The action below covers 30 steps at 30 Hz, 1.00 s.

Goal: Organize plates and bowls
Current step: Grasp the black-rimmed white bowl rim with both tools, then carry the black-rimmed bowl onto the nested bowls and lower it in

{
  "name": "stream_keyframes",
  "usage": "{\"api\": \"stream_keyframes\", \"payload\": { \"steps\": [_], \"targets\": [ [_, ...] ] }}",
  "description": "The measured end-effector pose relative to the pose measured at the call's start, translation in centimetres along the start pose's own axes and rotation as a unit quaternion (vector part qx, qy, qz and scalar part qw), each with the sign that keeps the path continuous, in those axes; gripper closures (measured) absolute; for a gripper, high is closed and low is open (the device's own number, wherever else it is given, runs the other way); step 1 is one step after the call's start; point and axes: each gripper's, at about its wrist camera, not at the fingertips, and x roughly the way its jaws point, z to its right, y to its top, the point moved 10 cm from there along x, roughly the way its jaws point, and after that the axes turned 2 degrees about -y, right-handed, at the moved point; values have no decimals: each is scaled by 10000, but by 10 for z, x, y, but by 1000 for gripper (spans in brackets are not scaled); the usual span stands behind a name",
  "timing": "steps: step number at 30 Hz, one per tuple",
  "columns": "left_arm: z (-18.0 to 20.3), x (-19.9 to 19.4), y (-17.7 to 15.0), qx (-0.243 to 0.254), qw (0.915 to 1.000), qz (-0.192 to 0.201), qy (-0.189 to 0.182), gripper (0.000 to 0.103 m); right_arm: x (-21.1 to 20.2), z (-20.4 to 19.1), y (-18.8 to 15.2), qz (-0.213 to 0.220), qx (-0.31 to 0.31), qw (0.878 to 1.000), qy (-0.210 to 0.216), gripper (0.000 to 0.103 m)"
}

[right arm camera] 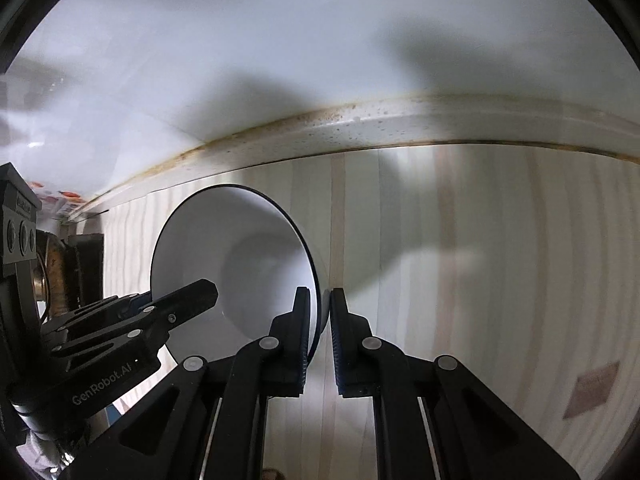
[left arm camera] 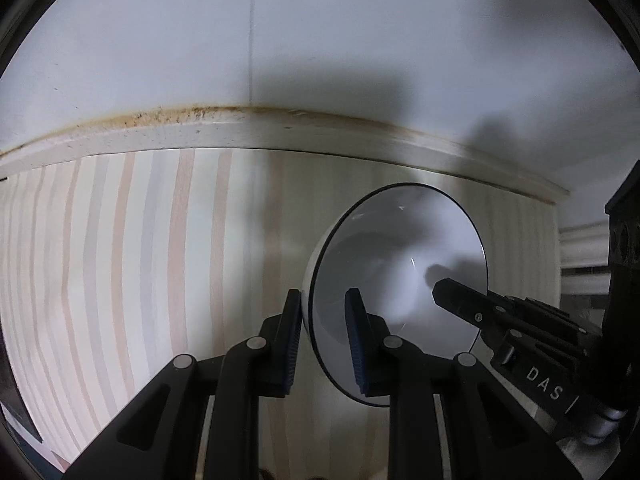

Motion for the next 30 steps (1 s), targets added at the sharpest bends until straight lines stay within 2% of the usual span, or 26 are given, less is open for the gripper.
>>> {"api": "stream_keyframes", "payload": {
  "steps": [6,13,16,22,30],
  "targets": [
    [28,-41,-38,392,9991,99,-114,83,-54,0,-39,232,-15,9997,-40,91],
    [54,-75,-84,840,9960,138,-258,83,-110,7,-103,461,83,9988,-128,91],
    [73,-73,-103,999,9945,120,-299,83,-124,4,-129,508,156,9985,-135,91],
    [86,-72,-143,1251,9916,2,-319,83,-136,17,-183,488,339,9982,-108,91],
    [91,-41,-187,1472,9875,-477,-288,83,-121,40,-242,233,632,9976,-144,91]
  ]
}}
